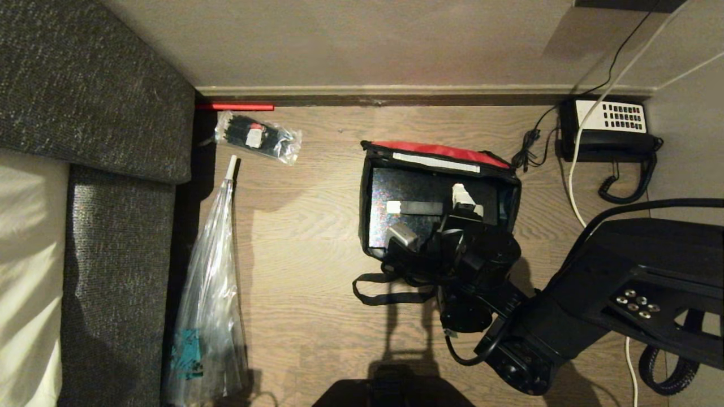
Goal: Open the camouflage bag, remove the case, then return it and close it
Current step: Grip the handle
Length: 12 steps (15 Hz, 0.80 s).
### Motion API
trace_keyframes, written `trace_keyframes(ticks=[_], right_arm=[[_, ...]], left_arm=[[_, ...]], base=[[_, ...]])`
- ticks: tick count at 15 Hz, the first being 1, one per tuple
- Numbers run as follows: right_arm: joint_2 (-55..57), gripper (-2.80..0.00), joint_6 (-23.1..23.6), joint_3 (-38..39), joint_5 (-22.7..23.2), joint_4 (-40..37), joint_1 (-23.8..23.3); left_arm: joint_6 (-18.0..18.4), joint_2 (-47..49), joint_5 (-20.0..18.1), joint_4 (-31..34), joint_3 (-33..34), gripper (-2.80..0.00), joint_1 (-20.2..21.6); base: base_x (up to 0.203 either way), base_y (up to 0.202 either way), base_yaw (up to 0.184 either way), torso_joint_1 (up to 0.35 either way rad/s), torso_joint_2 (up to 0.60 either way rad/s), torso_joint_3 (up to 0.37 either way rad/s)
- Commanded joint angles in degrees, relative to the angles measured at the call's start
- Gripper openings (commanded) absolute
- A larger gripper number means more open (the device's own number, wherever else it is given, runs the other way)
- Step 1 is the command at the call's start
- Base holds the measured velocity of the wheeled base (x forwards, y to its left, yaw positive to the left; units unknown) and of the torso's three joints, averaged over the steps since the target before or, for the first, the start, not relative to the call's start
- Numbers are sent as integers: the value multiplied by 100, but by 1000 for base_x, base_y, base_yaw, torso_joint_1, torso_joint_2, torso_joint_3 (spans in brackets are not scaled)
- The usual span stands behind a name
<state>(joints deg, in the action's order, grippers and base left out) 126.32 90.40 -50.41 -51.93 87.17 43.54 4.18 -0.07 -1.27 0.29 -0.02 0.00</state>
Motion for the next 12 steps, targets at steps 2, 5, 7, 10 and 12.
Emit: trace_keyframes(ticks=[2, 5, 7, 10, 12], right_arm=[[-2, 0, 57, -39, -28, 49, 5], [16, 0, 136, -83, -28, 49, 5], [7, 0, 129, -83, -35, 49, 5], [14, 0, 136, -100, -131, 49, 5], [24, 0, 136, -119, -133, 49, 5]], left_arm=[[10, 7, -5, 15, 11, -280, 0], [22, 7, -14, -3, 11, -280, 0], [17, 7, -14, 15, 11, -280, 0], [22, 7, 4, -3, 11, -280, 0], [4, 7, 13, -3, 11, -280, 0]], base=[[0, 0, 0, 0, 0, 0], [0, 0, 0, 0, 0, 0], [0, 0, 0, 0, 0, 0], [0, 0, 0, 0, 0, 0], [0, 0, 0, 0, 0, 0]])
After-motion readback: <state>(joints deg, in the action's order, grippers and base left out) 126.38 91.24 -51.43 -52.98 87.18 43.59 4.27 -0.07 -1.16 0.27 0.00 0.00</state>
